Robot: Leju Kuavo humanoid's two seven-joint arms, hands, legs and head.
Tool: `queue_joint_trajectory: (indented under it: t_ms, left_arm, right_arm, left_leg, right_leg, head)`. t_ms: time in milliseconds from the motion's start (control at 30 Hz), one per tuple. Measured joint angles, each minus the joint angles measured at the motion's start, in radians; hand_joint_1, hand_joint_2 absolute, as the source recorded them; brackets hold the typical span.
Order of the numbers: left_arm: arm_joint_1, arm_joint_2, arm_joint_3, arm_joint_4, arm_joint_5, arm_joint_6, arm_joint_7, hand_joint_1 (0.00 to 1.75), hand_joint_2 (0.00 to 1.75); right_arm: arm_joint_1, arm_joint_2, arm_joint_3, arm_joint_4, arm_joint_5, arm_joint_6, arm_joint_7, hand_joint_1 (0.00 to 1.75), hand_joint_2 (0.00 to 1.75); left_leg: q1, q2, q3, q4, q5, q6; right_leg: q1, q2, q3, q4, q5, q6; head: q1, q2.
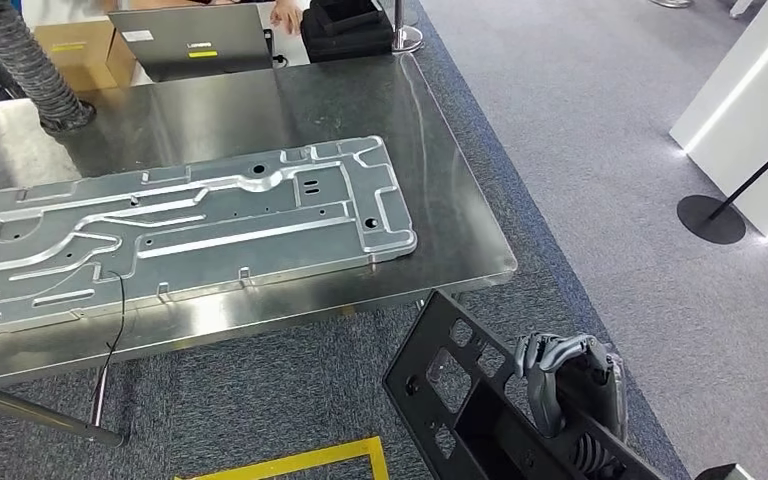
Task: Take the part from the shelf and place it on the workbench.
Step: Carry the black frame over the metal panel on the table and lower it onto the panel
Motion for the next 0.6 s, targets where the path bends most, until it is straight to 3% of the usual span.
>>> queue_joint_trajectory:
  t_ms: [67,133,167,200,233,300,367,467,500,533,600]
  left_arm:
    - [-0.001,0.002,0.0,0.0,-0.001,0.0,-0.001,0.0,1.75]
    - [-0.005,0.004,0.0,0.0,-0.002,-0.001,-0.002,0.0,1.75]
    - [-0.007,0.004,0.0,0.0,-0.003,-0.001,-0.002,0.0,1.75]
    - [-0.007,0.005,0.0,0.0,-0.004,-0.001,-0.002,0.0,1.75]
    - [-0.007,0.006,0.0,0.0,-0.006,-0.001,-0.001,0.0,1.75]
    - [-0.002,0.007,0.0,0.0,-0.008,-0.001,0.001,0.0,1.75]
    - [0.002,0.007,0.0,0.0,-0.009,-0.002,0.002,0.0,1.75]
    - [0.002,0.006,0.0,0.0,-0.009,-0.004,0.002,0.0,1.75]
    - [0.001,0.005,0.0,0.0,-0.009,-0.004,0.002,0.0,1.75]
    - [0.001,0.005,0.0,0.0,-0.009,-0.004,0.002,0.0,1.75]
    - [0.0,0.004,0.0,0.0,-0.009,-0.003,0.002,0.0,1.75]
  right_arm:
    - [0.002,0.003,0.0,0.0,-0.001,-0.001,-0.001,1.75,1.75]
    - [0.009,0.004,-0.002,0.0,-0.002,-0.004,-0.002,1.75,1.75]
    - [0.013,0.005,-0.003,0.0,-0.003,-0.007,-0.002,1.75,1.75]
    - [0.017,0.005,-0.005,0.0,-0.003,-0.011,-0.003,1.75,1.75]
    - [0.023,0.007,-0.007,0.0,-0.004,-0.014,-0.004,1.75,1.75]
    - [0.035,0.01,-0.012,-0.001,-0.004,-0.02,-0.006,1.75,1.75]
    - [0.047,0.014,-0.018,-0.003,-0.003,-0.022,-0.008,1.75,1.75]
    - [0.061,0.016,-0.024,-0.004,0.0,-0.023,-0.01,1.75,1.75]
    - [0.067,0.017,-0.025,-0.004,0.003,-0.023,-0.011,1.75,1.75]
    - [0.072,0.018,-0.026,-0.004,0.006,-0.023,-0.011,1.75,1.75]
    - [0.078,0.02,-0.028,-0.004,0.01,-0.02,-0.01,1.75,1.75]
  left_leg:
    - [0.001,0.001,-0.028,0.07,-0.058,-0.012]
    - [0.005,0.0,-0.076,0.203,-0.138,-0.024]
    - [0.007,0.0,-0.091,0.254,-0.162,-0.028]
    - [0.008,0.0,-0.088,0.271,-0.166,-0.032]
    - [0.01,0.0,-0.065,0.247,-0.152,-0.035]
    - [0.015,0.0,0.018,0.114,-0.105,-0.038]
    - [0.015,-0.005,0.071,0.015,-0.075,-0.024]
    - [0.012,-0.007,0.063,0.002,-0.056,0.007]
    - [0.013,-0.004,0.056,0.0,-0.048,0.015]
    - [0.014,-0.002,0.047,-0.002,-0.038,0.023]
    - [0.015,0.003,0.024,-0.004,-0.021,0.034]
  right_leg:
    - [-0.007,-0.005,-0.006,-0.009,0.015,-0.006]
    - [-0.007,-0.008,-0.019,-0.007,0.024,-0.007]
    - [-0.007,-0.009,-0.027,-0.004,0.027,-0.007]
    - [-0.007,-0.009,-0.035,0.0,0.031,-0.005]
    - [-0.008,-0.008,-0.042,0.005,0.033,-0.003]
    - [-0.009,-0.004,-0.057,0.018,0.037,0.003]
    - [-0.006,-0.001,-0.069,0.03,0.041,0.012]
    - [-0.005,0.003,-0.082,0.035,0.054,0.031]
    - [-0.007,0.004,-0.087,0.042,0.047,0.037]
    - [-0.008,0.004,-0.097,0.063,0.023,0.042]
    - [-0.011,0.003,-0.128,0.156,-0.069,0.049]
  head:
    - [0.0,0.0]
    - [0.0,0.0]
    - [0.0,0.0]
    - [0.0,0.0]
    - [0.0,0.0]
    - [0.0,0.0]
    - [0.0,0.0]
    - [0.0,0.0]
    - [0.0,0.0]
    - [0.0,0.0]
    - [0.0,0.0]
